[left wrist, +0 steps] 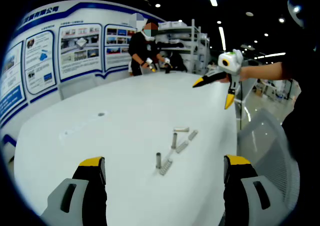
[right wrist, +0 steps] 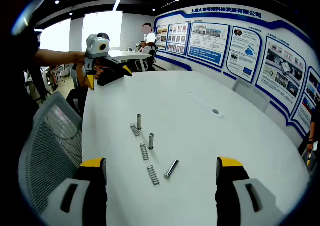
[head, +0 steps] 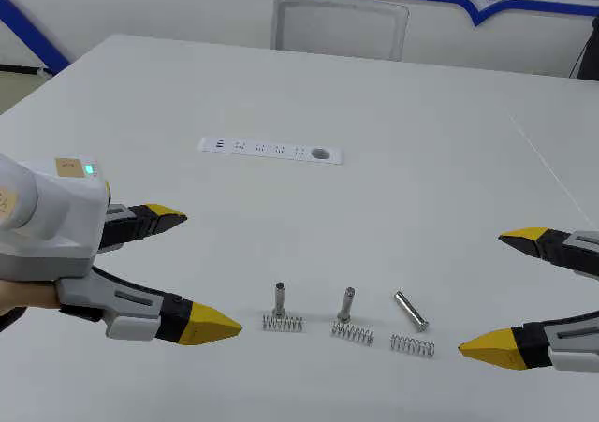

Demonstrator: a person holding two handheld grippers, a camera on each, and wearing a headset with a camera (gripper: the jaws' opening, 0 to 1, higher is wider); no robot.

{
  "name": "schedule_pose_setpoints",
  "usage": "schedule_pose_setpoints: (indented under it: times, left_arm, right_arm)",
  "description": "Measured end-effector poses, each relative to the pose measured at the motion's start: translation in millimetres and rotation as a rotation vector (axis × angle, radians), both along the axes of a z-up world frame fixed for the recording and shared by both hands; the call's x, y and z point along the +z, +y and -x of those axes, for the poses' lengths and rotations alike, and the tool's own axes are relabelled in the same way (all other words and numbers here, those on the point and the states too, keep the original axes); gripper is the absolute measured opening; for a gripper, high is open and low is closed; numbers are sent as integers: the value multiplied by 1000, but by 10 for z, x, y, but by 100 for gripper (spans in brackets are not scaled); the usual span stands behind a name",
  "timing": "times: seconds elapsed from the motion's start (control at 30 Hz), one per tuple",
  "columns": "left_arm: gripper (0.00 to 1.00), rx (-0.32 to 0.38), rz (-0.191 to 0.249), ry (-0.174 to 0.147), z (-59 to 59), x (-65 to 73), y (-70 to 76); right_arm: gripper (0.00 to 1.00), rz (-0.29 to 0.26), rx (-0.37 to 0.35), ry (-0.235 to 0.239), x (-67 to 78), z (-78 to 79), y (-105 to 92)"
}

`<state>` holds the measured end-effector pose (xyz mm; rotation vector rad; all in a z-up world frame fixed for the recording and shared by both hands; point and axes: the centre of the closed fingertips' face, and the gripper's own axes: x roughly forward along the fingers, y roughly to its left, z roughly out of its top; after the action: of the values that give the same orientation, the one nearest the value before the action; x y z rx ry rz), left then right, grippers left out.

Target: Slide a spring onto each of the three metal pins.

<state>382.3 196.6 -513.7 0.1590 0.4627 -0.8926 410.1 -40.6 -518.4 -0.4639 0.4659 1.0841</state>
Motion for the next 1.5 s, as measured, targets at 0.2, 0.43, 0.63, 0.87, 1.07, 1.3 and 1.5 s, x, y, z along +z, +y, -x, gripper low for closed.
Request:
schedule_pose_setpoints:
  times: [0.2,0.43,0.63,0.87,1.07,1.3,1.5]
  left_arm:
    - [100,5,33,-2,6,46,-10]
    - [99,8,35,-3,17,55,15]
    - [99,6,33,-2,27,52,5]
    - [99,0,33,-1,35,46,-20]
    - [99,-2,29,1,33,25,-24]
    - [99,15,63,-4,4,61,-10]
    - [98,16,57,3,-7,14,9]
  right_arm:
    - [92,22,15,0,-23,39,8]
    - [91,20,10,-7,-4,38,0]
    - [91,19,9,-4,-8,44,-4]
    - [90,1,1,2,-9,58,-10]
    - [90,7,-1,12,-44,65,-25]
    - [89,5,0,23,-65,59,-10]
    - [88,21,3,27,-108,24,26]
